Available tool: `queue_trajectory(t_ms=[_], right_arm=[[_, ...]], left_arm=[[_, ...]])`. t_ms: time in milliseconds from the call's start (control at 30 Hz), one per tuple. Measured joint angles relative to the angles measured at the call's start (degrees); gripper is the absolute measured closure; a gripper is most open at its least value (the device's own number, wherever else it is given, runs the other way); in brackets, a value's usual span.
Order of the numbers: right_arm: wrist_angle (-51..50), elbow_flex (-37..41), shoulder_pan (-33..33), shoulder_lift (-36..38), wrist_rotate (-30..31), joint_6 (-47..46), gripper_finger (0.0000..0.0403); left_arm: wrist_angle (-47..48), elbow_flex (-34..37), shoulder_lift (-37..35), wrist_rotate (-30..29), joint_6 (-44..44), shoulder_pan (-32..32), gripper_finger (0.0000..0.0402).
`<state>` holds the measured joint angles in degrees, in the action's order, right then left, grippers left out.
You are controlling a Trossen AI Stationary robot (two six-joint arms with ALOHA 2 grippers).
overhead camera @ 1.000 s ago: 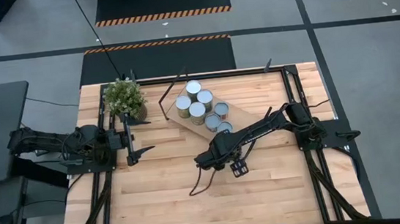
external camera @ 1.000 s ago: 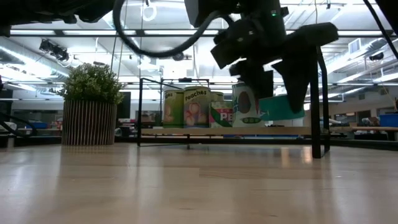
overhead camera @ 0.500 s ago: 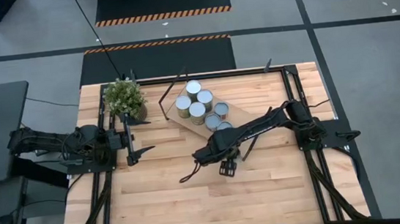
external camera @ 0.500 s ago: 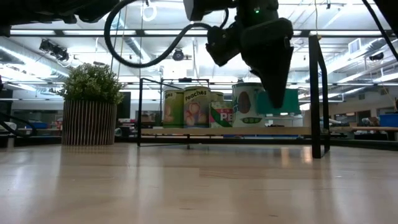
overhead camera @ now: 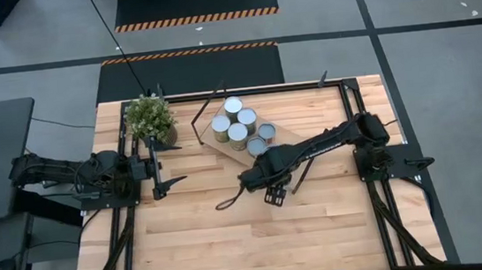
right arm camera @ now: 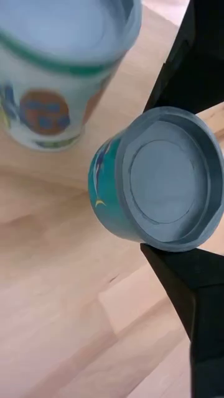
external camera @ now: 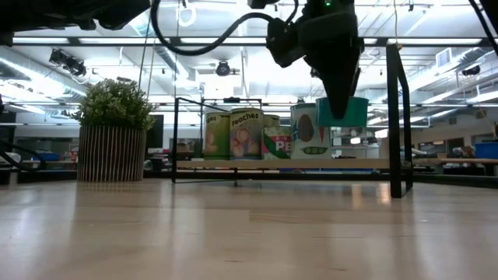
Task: Pick and place cans onto a shelf
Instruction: Put the green tuna can on the shelf
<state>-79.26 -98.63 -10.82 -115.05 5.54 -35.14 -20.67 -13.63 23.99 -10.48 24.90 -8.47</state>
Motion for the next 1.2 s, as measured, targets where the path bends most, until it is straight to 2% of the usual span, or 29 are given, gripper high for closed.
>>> queue_trajectory(t_ms=[533, 800, 1200], right_arm=[[14.25, 17.96, 3.86, 9.92, -3.85, -8.76, 0.0093], [16.65, 21.85, 5.50, 11.28, -4.81, -7.49, 0.0092], [16.82, 22.14, 7.03, 11.19, -5.62, -5.22, 0.0024]], left_arm=[[0.00, 0.00, 0.02, 0.00, 0.08, 0.00, 0.0003], [0.00, 0.00, 0.02, 0.00, 0.12, -0.02, 0.0003], [-0.01, 0.00, 0.00, 0.00, 0.12, -0.01, 0.0003]])
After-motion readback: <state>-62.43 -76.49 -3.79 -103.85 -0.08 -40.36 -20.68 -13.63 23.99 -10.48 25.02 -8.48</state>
